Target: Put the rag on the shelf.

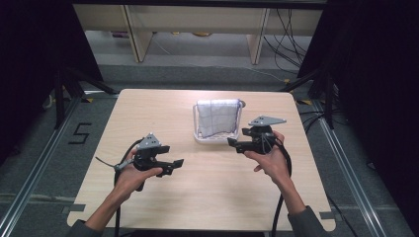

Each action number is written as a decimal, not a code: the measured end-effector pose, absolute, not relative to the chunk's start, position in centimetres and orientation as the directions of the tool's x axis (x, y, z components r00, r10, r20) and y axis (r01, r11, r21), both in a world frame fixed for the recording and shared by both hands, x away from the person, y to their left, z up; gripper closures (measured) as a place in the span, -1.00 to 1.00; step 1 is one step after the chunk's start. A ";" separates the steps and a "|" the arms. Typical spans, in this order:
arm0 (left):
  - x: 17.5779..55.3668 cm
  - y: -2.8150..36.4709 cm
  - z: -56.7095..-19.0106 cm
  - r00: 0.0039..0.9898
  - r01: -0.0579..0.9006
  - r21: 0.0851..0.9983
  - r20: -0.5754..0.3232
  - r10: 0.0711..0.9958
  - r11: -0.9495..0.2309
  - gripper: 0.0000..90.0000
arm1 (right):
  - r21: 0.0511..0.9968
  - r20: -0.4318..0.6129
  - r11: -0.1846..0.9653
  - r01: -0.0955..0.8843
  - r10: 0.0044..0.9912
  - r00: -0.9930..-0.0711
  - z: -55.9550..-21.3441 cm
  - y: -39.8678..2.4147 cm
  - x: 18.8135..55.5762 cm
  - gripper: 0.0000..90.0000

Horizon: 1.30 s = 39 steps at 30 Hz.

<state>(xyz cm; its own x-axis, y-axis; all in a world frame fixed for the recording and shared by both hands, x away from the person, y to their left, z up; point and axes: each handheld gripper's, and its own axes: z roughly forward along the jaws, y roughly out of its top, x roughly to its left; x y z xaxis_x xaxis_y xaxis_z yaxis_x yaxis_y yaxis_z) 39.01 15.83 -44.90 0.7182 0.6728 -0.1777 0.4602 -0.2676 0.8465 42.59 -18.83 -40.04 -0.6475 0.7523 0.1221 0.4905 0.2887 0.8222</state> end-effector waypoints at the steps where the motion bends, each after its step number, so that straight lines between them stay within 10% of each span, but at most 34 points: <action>1: 38.8 15.8 -45.1 0.716 0.461 0.846 -0.177 0.675 -0.267 -0.52 | 0.822 0.115 0.293 0.489 0.754 -0.646 -40.2 -18.6 42.5 -0.33; 39: 32.9 16.5 -50.0 0.748 0.450 0.831 -0.151 0.646 -0.327 -0.53 | 0.764 0.141 0.334 0.551 0.747 -0.649 -45.8 -20.4 36.5 -0.43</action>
<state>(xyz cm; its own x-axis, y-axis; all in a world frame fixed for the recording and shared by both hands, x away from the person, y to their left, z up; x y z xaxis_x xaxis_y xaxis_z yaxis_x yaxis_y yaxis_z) 32.95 16.48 -50.04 0.7479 0.6464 -0.1510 0.4501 -0.3266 0.8311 36.55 -20.45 -45.75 -0.6493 0.7473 0.1412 0.5512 0.3344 0.7645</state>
